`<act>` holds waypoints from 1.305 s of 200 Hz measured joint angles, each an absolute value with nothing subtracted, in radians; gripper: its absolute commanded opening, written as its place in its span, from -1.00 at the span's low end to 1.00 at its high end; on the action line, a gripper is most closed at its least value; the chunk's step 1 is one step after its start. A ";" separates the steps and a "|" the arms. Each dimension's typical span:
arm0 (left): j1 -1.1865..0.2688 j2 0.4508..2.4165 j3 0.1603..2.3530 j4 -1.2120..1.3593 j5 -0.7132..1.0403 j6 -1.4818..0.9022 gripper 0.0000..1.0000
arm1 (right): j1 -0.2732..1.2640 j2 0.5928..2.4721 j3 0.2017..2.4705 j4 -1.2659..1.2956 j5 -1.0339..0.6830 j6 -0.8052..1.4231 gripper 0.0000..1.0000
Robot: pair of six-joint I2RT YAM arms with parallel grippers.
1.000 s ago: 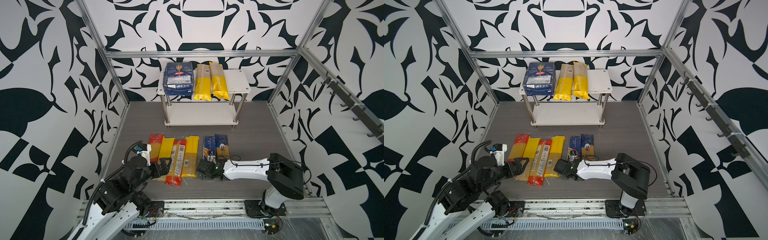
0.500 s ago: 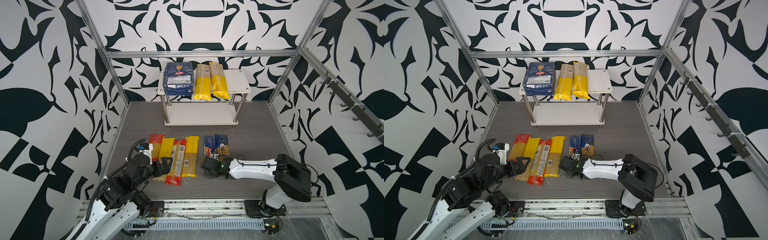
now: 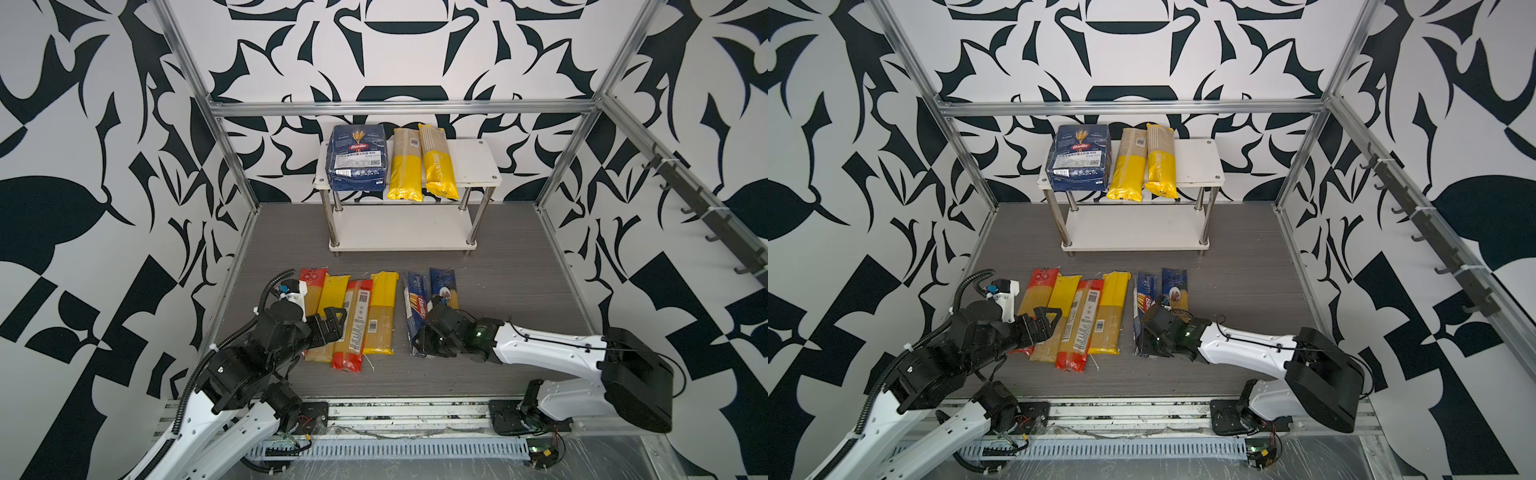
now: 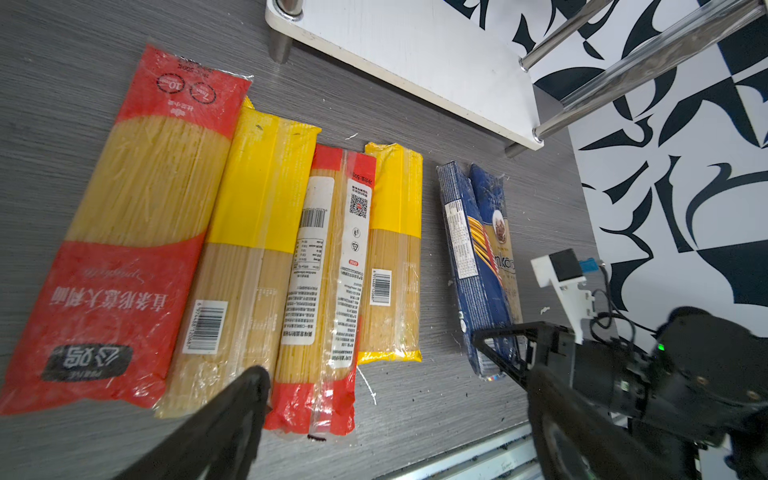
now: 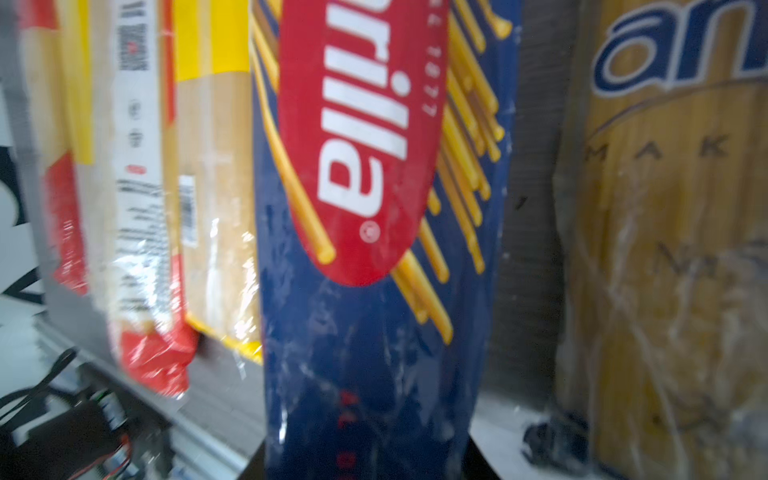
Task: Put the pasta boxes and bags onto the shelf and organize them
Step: 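Lift the blue Barilla box upright with the right gripper toward the shelf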
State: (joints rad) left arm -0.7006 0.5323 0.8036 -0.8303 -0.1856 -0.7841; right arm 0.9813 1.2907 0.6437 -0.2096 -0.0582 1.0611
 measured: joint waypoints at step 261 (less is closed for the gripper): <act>-0.701 0.974 1.056 -0.609 -0.107 -0.701 0.99 | 0.832 0.782 1.206 -0.984 0.128 0.811 -0.33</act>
State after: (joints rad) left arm -0.7006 0.9745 1.0565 -0.6090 -0.1066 -0.7013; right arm 0.8322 0.7822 1.2060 -0.9844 0.1284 0.8112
